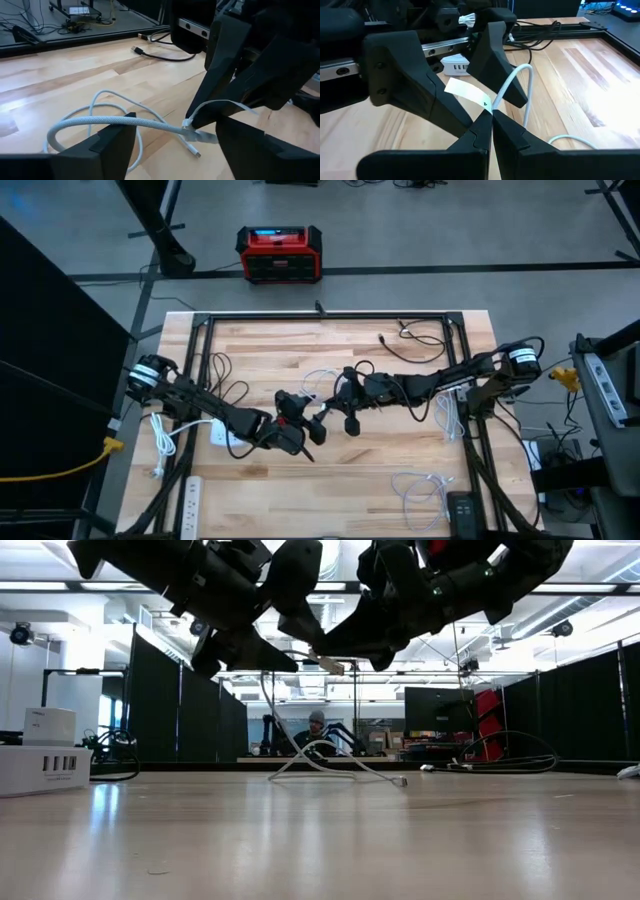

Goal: Insert USB
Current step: Insert the white charger cable into the top white outlet extension

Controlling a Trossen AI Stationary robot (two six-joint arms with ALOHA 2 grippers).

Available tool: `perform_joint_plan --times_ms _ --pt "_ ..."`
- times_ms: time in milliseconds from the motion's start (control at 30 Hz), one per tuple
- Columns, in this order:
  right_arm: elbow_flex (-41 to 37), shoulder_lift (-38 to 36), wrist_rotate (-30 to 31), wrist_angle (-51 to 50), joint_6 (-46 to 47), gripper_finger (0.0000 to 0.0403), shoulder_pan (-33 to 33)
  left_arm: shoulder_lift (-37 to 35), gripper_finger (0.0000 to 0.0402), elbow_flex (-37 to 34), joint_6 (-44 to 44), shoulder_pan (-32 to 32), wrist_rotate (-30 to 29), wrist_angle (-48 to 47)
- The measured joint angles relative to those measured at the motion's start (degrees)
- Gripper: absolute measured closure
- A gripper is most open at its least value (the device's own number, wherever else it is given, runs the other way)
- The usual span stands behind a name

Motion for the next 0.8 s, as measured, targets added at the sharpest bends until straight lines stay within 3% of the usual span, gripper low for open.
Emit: perform_joint_plan --times_ms 300,367,600,800 --pt "-0.07 0.04 -0.93 1.10 0.00 0.0403 0.12 -0.02 0.0362 0.02 -0.63 0.21 -0.08 -2.50" --pt "-0.07 0.04 -1.35 1.16 0.00 0.0403 0.17 -0.02 0.0390 0.02 -1.63 0.24 -0.93 -3.50" --pt "-0.07 0.04 -0.86 1.22 -0.52 0.0403 0.17 -0.02 0.0401 0.00 -6.45 0.15 -1.60 -8.57" --pt "-0.04 -1.81 -0.66 -4.21 -1.92 0.0403 -0.53 -0.29 0.0401 0.00 -4.56 -1.14 -0.67 -8.61"
